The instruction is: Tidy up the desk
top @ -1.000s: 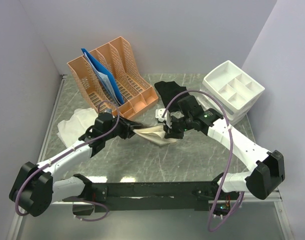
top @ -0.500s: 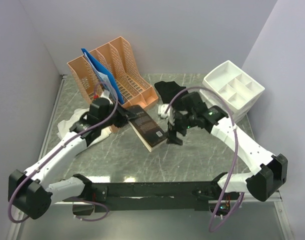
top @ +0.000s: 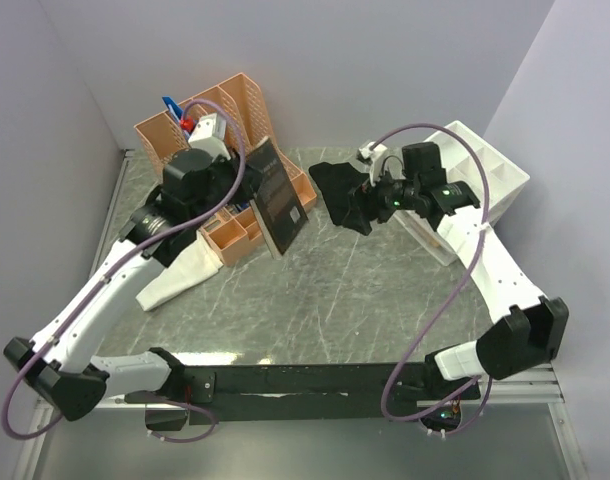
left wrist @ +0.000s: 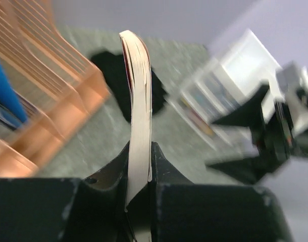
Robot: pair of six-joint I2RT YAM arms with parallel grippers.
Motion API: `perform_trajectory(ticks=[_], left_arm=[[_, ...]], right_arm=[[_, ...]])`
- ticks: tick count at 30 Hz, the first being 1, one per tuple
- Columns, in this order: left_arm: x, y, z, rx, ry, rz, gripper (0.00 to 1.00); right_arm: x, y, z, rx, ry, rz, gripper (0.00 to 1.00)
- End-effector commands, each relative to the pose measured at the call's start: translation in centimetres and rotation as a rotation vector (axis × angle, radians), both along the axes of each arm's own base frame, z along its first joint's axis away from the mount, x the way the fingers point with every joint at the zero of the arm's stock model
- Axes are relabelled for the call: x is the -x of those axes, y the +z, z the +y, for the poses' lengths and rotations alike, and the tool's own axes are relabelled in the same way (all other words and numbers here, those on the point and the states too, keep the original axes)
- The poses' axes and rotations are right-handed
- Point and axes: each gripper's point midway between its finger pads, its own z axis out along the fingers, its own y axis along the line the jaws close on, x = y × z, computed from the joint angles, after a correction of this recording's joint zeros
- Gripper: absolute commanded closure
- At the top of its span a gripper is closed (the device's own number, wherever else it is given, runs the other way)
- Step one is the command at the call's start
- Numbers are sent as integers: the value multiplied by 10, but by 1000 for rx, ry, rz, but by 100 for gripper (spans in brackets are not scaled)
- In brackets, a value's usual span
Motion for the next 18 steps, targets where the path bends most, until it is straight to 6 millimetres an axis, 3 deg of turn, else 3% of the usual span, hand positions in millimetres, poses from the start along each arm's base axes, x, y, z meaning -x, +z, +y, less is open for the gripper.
perform_trajectory(ticks=[1,2,5,13,14,15,17,18], left_arm=[[-50,44,45,-145,312,-243,99],[-57,53,50,-129,367,-271,99],[-79,53,61,-170,498,-263,99],[-139,30,52,-323,636,-223,99],[-149,20,51,-349,654,-209,99],[-154,27,52,-343,673,-217,99],[-166,14,51,-392,689,-189,99],[-169,21,54,-391,716,-195,99]], right_arm=[[16,3,19,-114,65,73,0],[16,-1,17,-114,49,75,0],[12,-1,15,-118,5,62,0],[6,-7,13,-136,-60,77,0],[5,-8,12,-135,-64,79,0],[4,-8,12,-136,-70,79,0],[3,-9,12,-130,-77,74,0],[1,-9,10,-127,-83,70,0]])
